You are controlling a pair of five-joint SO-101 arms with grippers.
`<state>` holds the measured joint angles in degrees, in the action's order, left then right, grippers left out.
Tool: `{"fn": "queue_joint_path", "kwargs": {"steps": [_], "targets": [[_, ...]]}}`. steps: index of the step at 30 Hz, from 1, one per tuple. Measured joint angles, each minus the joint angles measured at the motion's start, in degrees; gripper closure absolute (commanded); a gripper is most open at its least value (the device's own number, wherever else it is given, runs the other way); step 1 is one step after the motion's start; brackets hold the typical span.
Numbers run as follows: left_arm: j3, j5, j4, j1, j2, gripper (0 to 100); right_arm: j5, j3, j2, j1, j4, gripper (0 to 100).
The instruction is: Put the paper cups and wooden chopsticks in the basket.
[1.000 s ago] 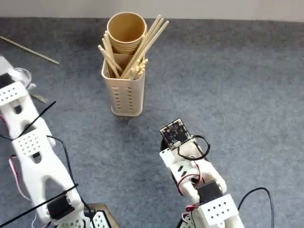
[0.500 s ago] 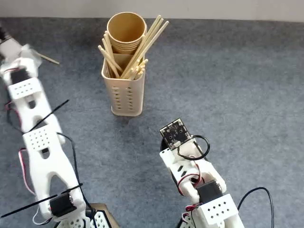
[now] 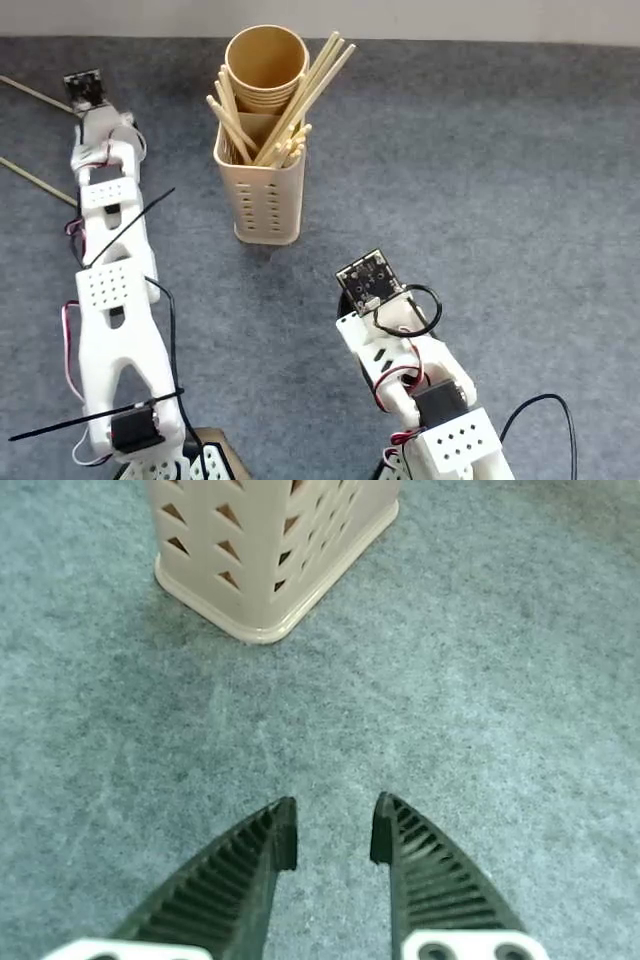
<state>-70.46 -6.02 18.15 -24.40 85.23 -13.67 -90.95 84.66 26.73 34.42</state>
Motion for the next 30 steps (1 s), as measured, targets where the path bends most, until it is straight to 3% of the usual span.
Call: {"fn": "queue_joint_path", "kwargs": {"steps": [7, 20, 30], "targets": [[-1.1, 0.4, 6.8, -7.8, -0.4, 91, 0.0, 0.0, 0.0, 0.0, 0.0, 86.0], [-21.4, 0.5, 44.5, -20.9, -0.6, 91, 0.0, 0.0, 0.0, 0.0, 0.0, 86.0], [-21.5, 0.5, 47.5, -24.4, -5.6, 91, 0.0, 0.0, 0.0, 0.0, 0.0, 86.0]]}}
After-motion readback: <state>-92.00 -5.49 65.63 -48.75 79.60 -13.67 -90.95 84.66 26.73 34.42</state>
